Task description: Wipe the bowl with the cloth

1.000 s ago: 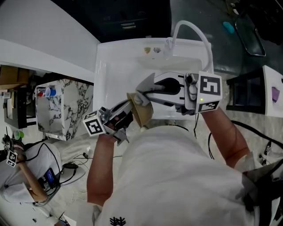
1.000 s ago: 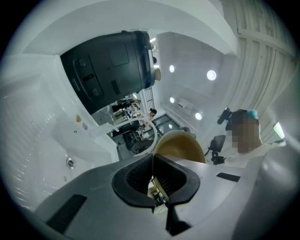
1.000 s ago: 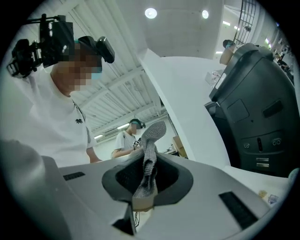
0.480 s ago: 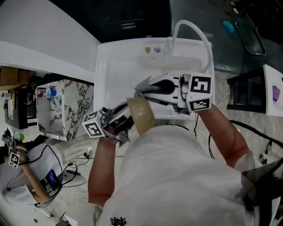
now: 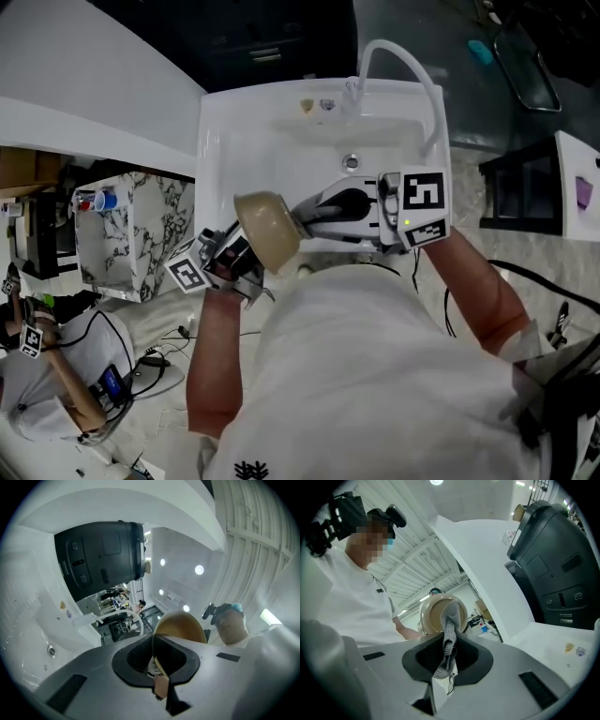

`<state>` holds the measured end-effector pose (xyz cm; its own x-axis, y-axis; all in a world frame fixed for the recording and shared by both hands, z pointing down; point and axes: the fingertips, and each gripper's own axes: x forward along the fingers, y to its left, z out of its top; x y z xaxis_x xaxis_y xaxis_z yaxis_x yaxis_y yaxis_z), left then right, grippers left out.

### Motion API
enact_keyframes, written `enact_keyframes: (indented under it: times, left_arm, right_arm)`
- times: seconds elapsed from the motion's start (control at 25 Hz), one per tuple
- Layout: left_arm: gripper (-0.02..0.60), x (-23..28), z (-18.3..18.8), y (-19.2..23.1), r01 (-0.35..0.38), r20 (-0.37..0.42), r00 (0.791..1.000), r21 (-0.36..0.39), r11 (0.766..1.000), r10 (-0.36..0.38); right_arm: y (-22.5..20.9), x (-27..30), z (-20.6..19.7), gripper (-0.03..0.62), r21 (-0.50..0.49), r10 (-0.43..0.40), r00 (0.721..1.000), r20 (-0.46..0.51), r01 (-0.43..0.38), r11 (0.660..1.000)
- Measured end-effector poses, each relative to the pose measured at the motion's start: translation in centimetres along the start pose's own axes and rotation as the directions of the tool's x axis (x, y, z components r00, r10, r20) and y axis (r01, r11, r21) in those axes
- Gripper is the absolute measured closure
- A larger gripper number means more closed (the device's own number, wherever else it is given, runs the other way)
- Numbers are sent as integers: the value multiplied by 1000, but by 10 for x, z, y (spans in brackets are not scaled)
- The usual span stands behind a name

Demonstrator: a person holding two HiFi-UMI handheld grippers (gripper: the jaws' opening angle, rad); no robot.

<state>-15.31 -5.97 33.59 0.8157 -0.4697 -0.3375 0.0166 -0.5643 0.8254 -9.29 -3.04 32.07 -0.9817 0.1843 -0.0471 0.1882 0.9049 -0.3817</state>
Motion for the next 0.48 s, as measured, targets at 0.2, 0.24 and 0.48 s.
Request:
enact_keyframes:
  times: [0.2,0.24,0.48]
  left_arm:
    - [561,-6,-1,12,-32,16,999,-17,999,33]
    - [561,-6,-2,14,-38,17,999,-19,999,39]
    - [561,-9,-7,22,-67,2,998,-51,996,68]
  right_arm:
    - [21,-6,5,551,-10,87,996,17,-87,996]
    - [24,-6,7,551,-16,99,995,21,-98,995]
    - [33,-9,30,551,-50,135,986,94,-131,990]
